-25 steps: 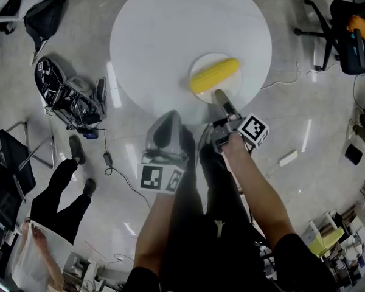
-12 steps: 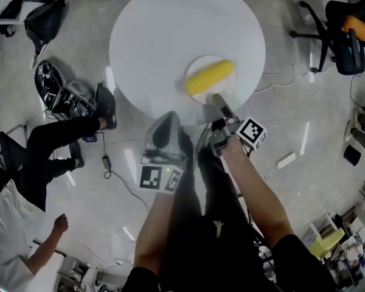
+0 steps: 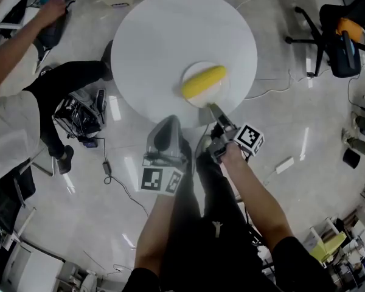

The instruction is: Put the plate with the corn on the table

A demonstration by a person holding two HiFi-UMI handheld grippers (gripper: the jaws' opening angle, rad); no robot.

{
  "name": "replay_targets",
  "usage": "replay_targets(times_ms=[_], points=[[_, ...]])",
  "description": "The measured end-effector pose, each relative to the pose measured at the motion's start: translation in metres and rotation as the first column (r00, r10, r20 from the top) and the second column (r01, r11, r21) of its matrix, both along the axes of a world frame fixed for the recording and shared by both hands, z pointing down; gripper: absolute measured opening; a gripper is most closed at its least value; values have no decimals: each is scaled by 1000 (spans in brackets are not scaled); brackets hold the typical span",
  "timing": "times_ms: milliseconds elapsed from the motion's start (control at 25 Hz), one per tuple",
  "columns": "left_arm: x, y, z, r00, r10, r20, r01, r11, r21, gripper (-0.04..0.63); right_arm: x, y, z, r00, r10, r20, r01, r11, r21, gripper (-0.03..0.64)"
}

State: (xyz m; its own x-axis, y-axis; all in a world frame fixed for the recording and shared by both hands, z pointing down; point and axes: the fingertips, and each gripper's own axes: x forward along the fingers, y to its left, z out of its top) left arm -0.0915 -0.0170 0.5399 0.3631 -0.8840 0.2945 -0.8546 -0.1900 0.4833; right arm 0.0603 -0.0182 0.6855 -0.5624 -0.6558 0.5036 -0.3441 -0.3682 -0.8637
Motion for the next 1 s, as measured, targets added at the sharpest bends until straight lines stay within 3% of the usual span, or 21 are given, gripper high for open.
replay_targets(times_ms=[360,600,1000], points=[[5,1,-16,1000,2,5,-2,1000,23,3,4,12,-6,1000,-12,0,12,1000,-18,328],[8,1,-28,1000,0,4,-1,999,38,3,6,28,-11,998,-57,-7,56,997,-57,287],[14,2,-42,1000,3,3,-3,999,51,3,15,34,-29,992,-98,-86,96,995,-28,208]])
